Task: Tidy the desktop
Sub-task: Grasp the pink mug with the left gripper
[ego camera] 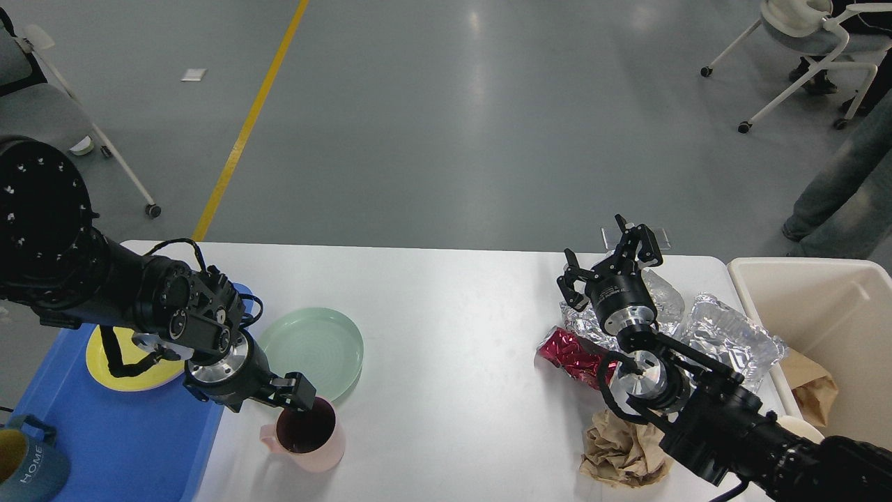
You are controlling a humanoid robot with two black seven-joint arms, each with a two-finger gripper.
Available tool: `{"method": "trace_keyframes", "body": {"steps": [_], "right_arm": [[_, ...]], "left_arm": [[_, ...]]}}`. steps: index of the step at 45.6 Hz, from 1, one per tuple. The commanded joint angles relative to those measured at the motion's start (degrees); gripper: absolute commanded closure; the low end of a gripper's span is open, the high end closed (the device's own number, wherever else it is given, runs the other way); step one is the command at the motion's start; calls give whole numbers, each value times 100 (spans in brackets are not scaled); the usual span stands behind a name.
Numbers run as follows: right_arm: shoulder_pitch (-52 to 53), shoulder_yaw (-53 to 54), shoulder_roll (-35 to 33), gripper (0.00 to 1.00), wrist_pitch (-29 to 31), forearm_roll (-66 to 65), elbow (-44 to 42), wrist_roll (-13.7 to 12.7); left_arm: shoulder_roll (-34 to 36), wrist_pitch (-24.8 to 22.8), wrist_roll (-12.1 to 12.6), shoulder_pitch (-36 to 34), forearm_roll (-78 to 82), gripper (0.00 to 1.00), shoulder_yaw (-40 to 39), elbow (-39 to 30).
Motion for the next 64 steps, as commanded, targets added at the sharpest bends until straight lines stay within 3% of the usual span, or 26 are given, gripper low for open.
{"method": "trace_keyframes", "body": {"steps": [1, 11, 17, 27, 33, 37, 43, 48, 52, 64], "right_arm": [[0, 0, 0, 0, 0, 0, -9, 0], [0, 0, 0, 0, 0, 0, 0, 0], [0, 0, 0, 0, 0, 0, -9, 0], [0, 0, 0, 0, 0, 0, -9, 0], [0, 0, 0, 0, 0, 0, 0, 0], [0, 0, 0, 0, 0, 0, -9, 0], [0, 0, 0, 0, 0, 0, -9, 0], [0, 0, 0, 0, 0, 0, -9, -9], [0, 0, 0, 0, 0, 0, -9, 0], [0, 0, 0, 0, 0, 0, -9, 0]], "left_arm": [[-15, 282, 8, 157, -5, 4, -151, 12], [-6, 555, 25, 430, 12, 6, -301, 21], [72, 695, 253, 711, 39, 9, -362, 135], [81, 1451, 500, 1028, 56, 18, -600, 214], [82, 1487, 561, 1045, 65, 24, -608, 240], [82, 1496, 570, 1116, 65, 37, -617, 232], [99, 1557, 588, 1265, 56, 70, -617, 249], [99, 1619, 605, 1309, 65, 82, -661, 240], [99, 1619, 605, 1283, 65, 100, -670, 240], [99, 1584, 596, 1195, 65, 100, -679, 205]]}}
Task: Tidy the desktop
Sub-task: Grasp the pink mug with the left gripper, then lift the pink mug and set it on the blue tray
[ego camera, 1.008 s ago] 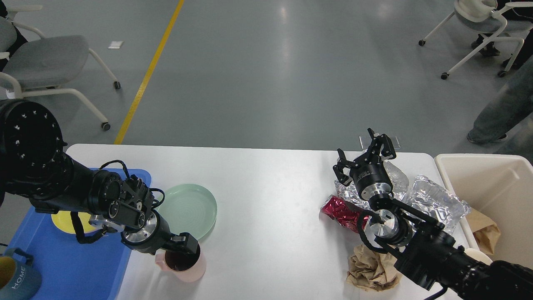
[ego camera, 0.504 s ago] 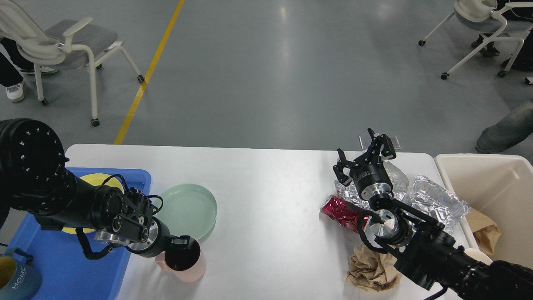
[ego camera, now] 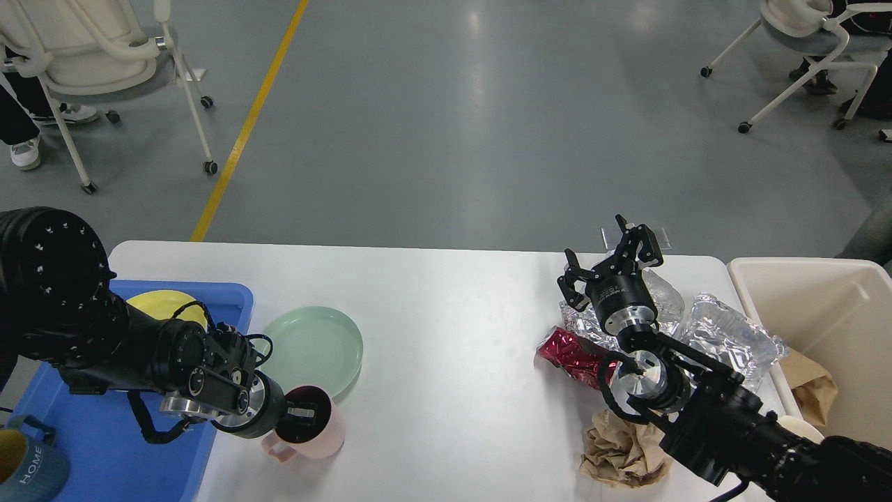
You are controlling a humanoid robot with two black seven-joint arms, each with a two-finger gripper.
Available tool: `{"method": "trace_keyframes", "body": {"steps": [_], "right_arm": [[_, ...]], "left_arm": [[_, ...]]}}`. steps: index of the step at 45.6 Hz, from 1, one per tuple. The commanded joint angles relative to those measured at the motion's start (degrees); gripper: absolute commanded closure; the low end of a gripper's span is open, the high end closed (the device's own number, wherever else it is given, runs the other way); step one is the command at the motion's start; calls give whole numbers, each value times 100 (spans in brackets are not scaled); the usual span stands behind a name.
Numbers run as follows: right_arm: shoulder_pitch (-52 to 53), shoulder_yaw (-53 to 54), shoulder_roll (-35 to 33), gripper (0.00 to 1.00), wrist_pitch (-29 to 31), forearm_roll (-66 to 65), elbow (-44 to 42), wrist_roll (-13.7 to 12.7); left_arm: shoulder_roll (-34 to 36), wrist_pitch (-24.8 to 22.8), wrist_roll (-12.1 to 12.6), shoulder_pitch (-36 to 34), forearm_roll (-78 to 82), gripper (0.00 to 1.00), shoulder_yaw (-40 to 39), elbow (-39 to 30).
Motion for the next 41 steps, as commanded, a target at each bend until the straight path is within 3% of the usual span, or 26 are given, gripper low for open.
{"method": "trace_keyframes", "body": {"steps": [1, 7, 14, 21, 29, 32, 36, 41], "right_arm": [[0, 0, 0, 0, 0, 0, 0, 0], [0, 0, 0, 0, 0, 0, 0, 0], [0, 0, 0, 0, 0, 0, 0, 0], [0, 0, 0, 0, 0, 0, 0, 0], [0, 0, 0, 0, 0, 0, 0, 0], [0, 0, 0, 0, 0, 0, 0, 0], [0, 0, 0, 0, 0, 0, 0, 0], [0, 0, 0, 0, 0, 0, 0, 0]], "left_arm": [[-1, -29, -8, -25, 9, 100, 0, -17], [17, -169, 10, -148, 18, 100, 26, -69], [96, -1038, 27, -464, 18, 100, 35, -87], [341, -2207, 27, -1333, 27, 100, 79, -271], [1097, -4271, 1, -2923, 36, 100, 421, -377], [1291, -4809, 1, -3311, 88, 100, 606, -377], [1405, -4889, 1, -3426, 290, 100, 834, -368], [1414, -4434, -8, -3155, 449, 100, 1212, -342]]}}
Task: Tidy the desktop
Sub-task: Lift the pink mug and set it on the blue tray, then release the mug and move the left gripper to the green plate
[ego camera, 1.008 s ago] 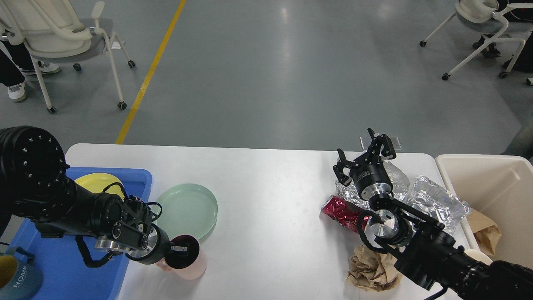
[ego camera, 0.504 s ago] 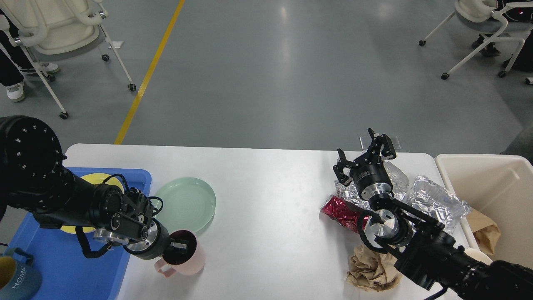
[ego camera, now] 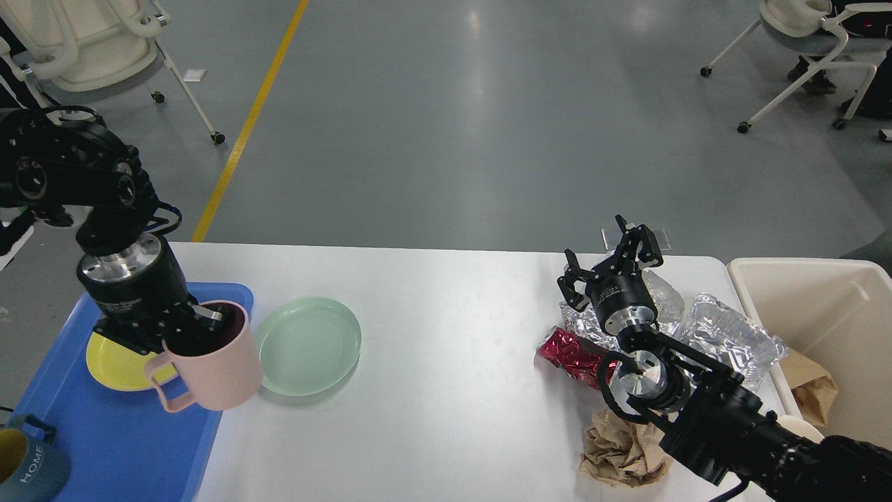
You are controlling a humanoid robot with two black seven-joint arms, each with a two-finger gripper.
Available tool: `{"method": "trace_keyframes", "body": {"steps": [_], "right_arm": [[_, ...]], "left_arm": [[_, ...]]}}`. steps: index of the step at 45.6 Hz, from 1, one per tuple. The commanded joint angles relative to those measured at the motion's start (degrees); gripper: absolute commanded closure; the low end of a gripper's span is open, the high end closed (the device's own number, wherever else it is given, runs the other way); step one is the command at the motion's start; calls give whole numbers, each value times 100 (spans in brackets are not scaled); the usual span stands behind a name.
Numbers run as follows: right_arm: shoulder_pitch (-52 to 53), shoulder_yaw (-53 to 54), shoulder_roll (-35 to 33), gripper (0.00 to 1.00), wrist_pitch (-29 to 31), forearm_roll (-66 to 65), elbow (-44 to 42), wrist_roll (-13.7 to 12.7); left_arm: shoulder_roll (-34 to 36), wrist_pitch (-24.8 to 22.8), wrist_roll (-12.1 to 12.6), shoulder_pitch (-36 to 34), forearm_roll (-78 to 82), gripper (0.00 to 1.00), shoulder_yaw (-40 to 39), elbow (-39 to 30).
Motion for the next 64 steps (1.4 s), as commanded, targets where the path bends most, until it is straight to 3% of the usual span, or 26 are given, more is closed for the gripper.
{"method": "trace_keyframes", "body": {"steps": [1, 4, 7, 11, 21, 27, 37, 42, 45, 47, 51, 60, 64], "right_arm": [[0, 0, 0, 0, 0, 0, 0, -8], [0, 0, 0, 0, 0, 0, 0, 0], [0, 0, 0, 0, 0, 0, 0, 0], [0, 0, 0, 0, 0, 0, 0, 0], [0, 0, 0, 0, 0, 0, 0, 0], [0, 0, 0, 0, 0, 0, 0, 0], [0, 0, 0, 0, 0, 0, 0, 0], [0, 0, 0, 0, 0, 0, 0, 0], [0, 0, 0, 0, 0, 0, 0, 0], [0, 0, 0, 0, 0, 0, 0, 0], [0, 0, 0, 0, 0, 0, 0, 0], [0, 0, 0, 0, 0, 0, 0, 0], [0, 0, 0, 0, 0, 0, 0, 0]], "left_arm": [[33, 534, -9, 335, 164, 100, 443, 24], [24, 1131, 0, 792, 190, 100, 610, 32], [24, 2026, 26, 1371, 191, 100, 724, 32], [15, 2661, 26, 1839, 191, 100, 795, 32], [15, 2891, 105, 2560, 191, 100, 856, 58], [15, 3470, 316, 2920, 191, 100, 883, 67], [33, 3726, 351, 3026, 191, 98, 892, 102], [33, 3726, 351, 3035, 191, 86, 883, 234], [41, 3735, 334, 3035, 156, 68, 865, 270], [50, 3717, 334, 3035, 103, 52, 865, 278], [76, 3700, 342, 3026, 85, 3, 865, 287], [173, 3621, 351, 2842, 76, 1, 892, 287], [375, 3314, 334, 2438, 85, 1, 918, 287]]}}
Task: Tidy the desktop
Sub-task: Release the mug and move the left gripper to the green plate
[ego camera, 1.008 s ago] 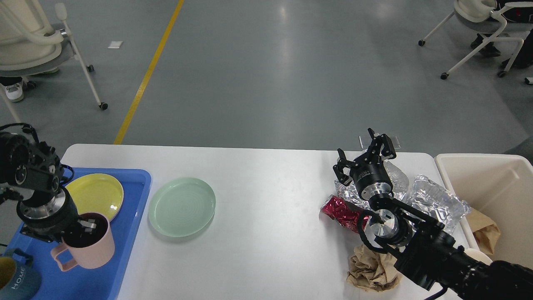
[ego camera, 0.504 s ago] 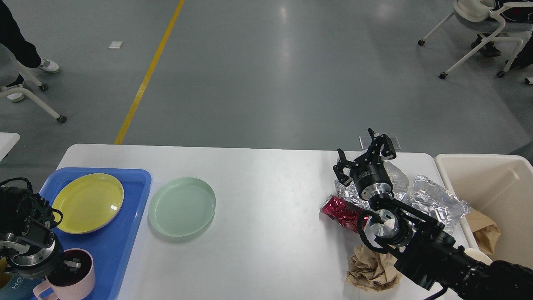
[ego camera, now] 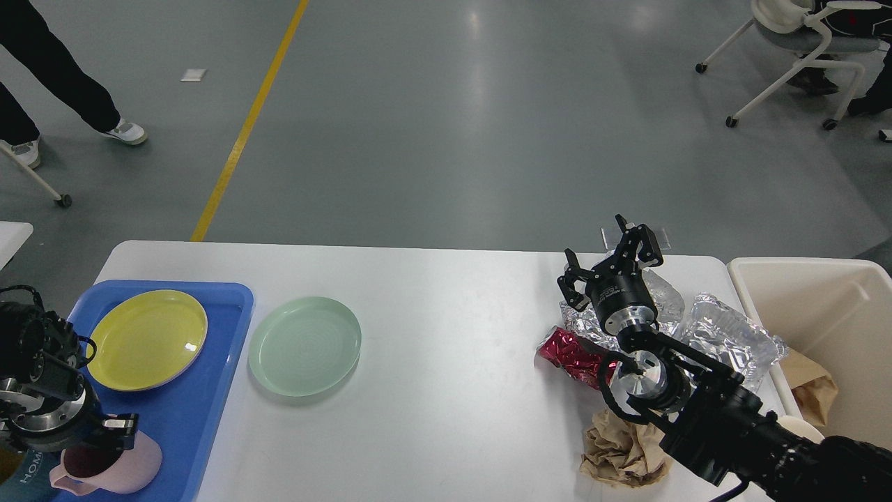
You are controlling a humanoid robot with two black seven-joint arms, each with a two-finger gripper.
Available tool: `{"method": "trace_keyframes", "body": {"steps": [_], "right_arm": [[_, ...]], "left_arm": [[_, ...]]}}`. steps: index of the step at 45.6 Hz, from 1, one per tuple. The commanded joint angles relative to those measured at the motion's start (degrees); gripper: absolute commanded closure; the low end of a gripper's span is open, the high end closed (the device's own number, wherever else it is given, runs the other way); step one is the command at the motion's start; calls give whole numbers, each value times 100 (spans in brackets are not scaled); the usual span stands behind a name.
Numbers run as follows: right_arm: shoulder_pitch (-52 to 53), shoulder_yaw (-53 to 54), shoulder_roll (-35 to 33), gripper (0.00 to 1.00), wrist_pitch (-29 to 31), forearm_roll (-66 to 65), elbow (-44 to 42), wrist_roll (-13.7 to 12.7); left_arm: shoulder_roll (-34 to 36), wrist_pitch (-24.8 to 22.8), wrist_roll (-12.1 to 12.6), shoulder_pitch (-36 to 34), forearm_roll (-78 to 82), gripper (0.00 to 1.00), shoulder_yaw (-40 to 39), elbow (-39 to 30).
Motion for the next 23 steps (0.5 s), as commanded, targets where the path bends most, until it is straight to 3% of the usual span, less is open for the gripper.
{"method": "trace_keyframes", "body": {"steps": [1, 13, 18, 23], "right_arm": [[0, 0, 0, 0, 0, 0, 1, 0], [0, 0, 0, 0, 0, 0, 1, 0], [0, 0, 0, 0, 0, 0, 1, 0], [0, 0, 0, 0, 0, 0, 1, 0]], "left_arm": [[288, -462, -15, -534, 8, 1, 37, 0], [912, -2993, -59, -2353, -202, 2, -121, 738], [895, -3092, 81, -2434, -1185, 2, -139, 984], [746, -2662, 530, -2039, -1863, 3, -209, 985]]}}
